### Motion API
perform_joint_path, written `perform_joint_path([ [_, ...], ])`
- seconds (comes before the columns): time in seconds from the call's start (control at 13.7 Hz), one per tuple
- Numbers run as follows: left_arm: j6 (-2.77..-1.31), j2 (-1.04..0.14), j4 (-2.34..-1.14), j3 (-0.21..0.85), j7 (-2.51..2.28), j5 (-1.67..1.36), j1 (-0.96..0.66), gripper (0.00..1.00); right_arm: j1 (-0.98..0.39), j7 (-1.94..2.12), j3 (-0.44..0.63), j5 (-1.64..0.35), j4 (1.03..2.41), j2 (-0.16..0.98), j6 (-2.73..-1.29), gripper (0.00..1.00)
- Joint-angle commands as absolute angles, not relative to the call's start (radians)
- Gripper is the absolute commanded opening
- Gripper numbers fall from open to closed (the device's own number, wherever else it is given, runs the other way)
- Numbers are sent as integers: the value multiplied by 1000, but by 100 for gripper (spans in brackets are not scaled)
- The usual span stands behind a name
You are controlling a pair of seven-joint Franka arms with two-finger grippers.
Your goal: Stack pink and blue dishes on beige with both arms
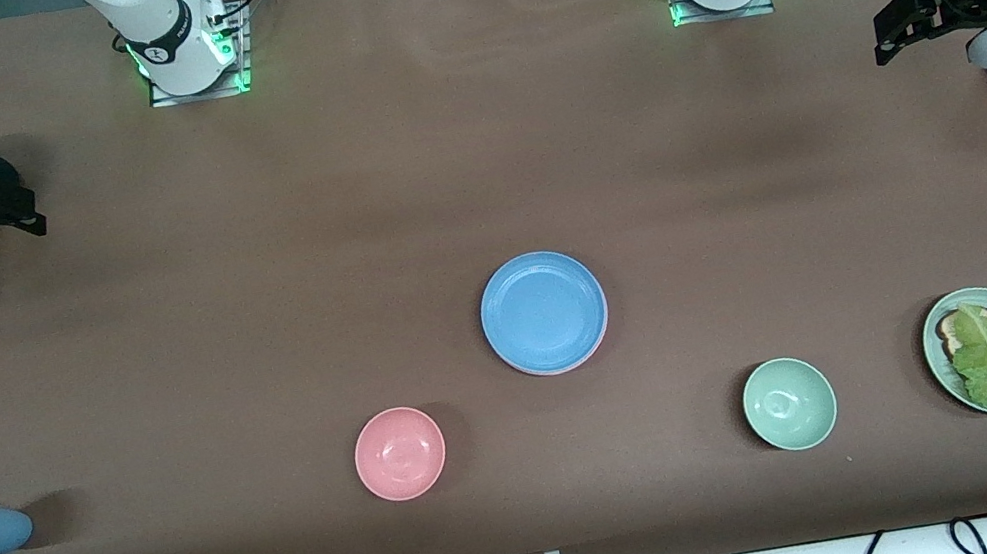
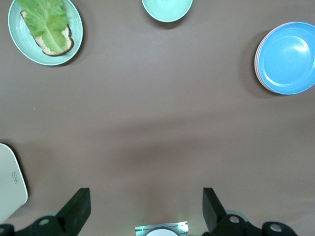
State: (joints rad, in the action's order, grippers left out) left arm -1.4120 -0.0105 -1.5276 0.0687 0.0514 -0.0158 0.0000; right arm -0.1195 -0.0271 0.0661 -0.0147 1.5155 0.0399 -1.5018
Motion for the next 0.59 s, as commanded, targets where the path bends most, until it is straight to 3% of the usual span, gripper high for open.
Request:
perform_joint_path([
  [0.0,-1407,-26,-1500,71,49,-9,-3,100,-114,-11,64,-6,1502,37,-1488,100],
  [0.51,-1407,-26,-1500,71,49,-11,-8,100,-115,-17,60,-6,1503,37,-1473,100],
])
